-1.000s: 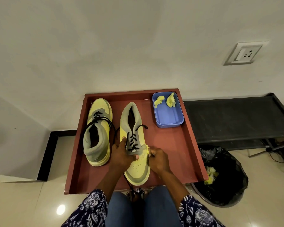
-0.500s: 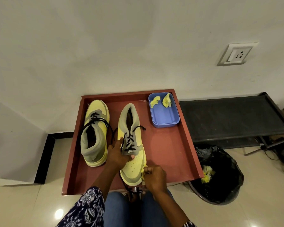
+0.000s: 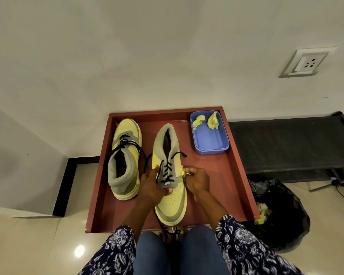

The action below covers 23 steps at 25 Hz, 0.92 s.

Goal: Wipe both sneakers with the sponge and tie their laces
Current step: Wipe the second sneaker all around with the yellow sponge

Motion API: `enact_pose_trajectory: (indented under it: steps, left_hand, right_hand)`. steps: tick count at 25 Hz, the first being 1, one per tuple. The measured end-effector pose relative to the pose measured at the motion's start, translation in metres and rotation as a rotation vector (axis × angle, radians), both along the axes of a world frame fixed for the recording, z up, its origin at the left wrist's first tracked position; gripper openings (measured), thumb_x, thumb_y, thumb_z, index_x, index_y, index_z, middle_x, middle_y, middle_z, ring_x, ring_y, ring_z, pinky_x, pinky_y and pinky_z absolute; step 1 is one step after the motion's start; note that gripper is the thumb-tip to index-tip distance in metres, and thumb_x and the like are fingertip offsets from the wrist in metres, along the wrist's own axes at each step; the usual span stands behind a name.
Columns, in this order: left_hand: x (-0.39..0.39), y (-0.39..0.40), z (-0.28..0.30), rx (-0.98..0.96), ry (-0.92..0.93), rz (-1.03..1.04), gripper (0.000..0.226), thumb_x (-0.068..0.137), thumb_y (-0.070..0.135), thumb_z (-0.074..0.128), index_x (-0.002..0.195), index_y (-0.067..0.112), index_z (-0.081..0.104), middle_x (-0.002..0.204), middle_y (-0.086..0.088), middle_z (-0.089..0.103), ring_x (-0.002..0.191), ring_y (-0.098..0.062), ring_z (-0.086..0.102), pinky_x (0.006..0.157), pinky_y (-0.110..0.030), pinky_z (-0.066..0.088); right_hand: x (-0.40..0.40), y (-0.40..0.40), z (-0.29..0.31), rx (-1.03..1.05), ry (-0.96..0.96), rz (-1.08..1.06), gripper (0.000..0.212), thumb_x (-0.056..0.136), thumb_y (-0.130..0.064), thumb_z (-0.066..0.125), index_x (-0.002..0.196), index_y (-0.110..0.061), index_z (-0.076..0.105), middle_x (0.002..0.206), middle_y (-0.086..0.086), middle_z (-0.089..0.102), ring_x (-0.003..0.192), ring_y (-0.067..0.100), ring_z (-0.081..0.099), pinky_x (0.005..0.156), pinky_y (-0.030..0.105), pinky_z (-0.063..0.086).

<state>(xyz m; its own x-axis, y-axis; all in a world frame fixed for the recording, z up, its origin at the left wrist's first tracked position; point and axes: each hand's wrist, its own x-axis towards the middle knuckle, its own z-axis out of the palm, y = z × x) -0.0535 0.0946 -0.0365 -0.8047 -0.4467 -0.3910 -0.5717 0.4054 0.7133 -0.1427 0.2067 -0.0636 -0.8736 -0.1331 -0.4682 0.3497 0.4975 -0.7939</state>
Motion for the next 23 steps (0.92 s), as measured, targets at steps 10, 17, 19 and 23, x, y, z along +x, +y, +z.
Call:
enact_pose_trajectory:
  steps: [10,17,19,23]
  left_hand:
    - [0.000,-0.001,-0.004,0.041,0.006,0.039,0.090,0.071,0.015,0.079,0.144,0.017,0.026,0.126,-0.016,0.038,0.121,-0.027,0.040,0.086,-0.019,0.030]
    - [0.001,-0.002,-0.002,0.060,0.023,0.038,0.090,0.071,0.013,0.078,0.144,0.017,0.026,0.126,-0.015,0.037,0.121,-0.026,0.040,0.088,-0.018,0.029]
    - [0.001,-0.001,-0.002,0.052,0.018,0.031,0.090,0.071,0.013,0.078,0.144,0.017,0.025,0.126,-0.015,0.037,0.121,-0.026,0.039,0.090,-0.019,0.031]
    - [0.001,-0.001,-0.001,0.068,0.022,0.042,0.090,0.071,0.014,0.078,0.144,0.017,0.025,0.120,-0.011,0.036,0.121,-0.026,0.040,0.090,-0.019,0.030]
  right_hand:
    - [0.045,0.017,0.005,0.138,0.463,0.262,0.034,0.078,0.014,0.052,0.105,0.000,0.069,0.114,0.013,0.066,0.106,0.025,0.062,0.092,0.005,0.034]
    - [0.029,0.014,0.001,0.105,0.332,0.148,0.025,0.083,0.009,0.052,0.098,0.002,0.071,0.105,0.014,0.070,0.098,0.024,0.064,0.072,0.000,0.033]
    - [0.019,0.007,0.002,0.122,0.243,0.099,0.025,0.084,0.005,0.050,0.095,0.000,0.072,0.105,0.012,0.070,0.101,0.023,0.063,0.079,0.017,0.042]
    - [0.016,0.005,0.007,0.114,0.223,0.103,0.029,0.085,0.005,0.050,0.106,-0.002,0.068,0.109,0.008,0.069,0.106,0.016,0.059,0.088,0.017,0.043]
